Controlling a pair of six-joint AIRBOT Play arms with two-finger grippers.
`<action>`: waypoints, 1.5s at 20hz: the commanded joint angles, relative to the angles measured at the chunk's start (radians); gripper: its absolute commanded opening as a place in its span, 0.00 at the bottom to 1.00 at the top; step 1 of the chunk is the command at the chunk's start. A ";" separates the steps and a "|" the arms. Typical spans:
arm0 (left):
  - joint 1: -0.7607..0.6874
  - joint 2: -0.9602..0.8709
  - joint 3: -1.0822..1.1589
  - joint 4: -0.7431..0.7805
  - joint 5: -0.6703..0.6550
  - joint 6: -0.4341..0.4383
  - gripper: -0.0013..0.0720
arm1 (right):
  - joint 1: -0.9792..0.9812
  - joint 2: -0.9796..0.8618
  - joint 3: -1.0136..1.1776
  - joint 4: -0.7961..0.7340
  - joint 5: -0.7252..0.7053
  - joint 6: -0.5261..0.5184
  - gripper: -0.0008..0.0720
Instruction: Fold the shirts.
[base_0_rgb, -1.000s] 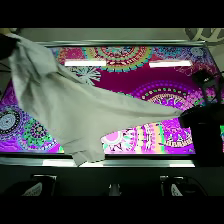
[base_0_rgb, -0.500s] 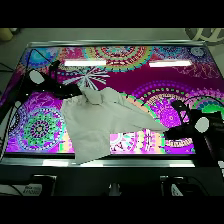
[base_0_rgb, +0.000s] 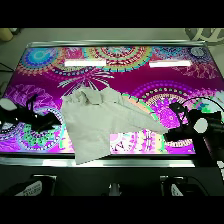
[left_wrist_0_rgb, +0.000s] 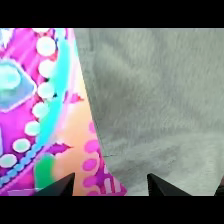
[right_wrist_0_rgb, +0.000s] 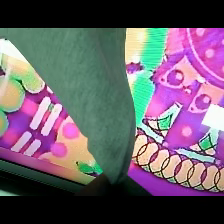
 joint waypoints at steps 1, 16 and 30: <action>0.010 0.055 -0.255 -0.199 0.182 0.051 0.75 | 0.000 -0.001 0.000 0.022 0.004 -0.002 0.05; -0.098 0.005 0.043 -0.320 0.206 0.209 0.06 | 0.000 0.000 0.211 0.043 -0.030 -0.029 0.04; 0.122 0.520 1.210 -0.168 0.428 0.021 0.06 | 0.000 0.157 1.328 -0.200 -0.008 -0.119 0.04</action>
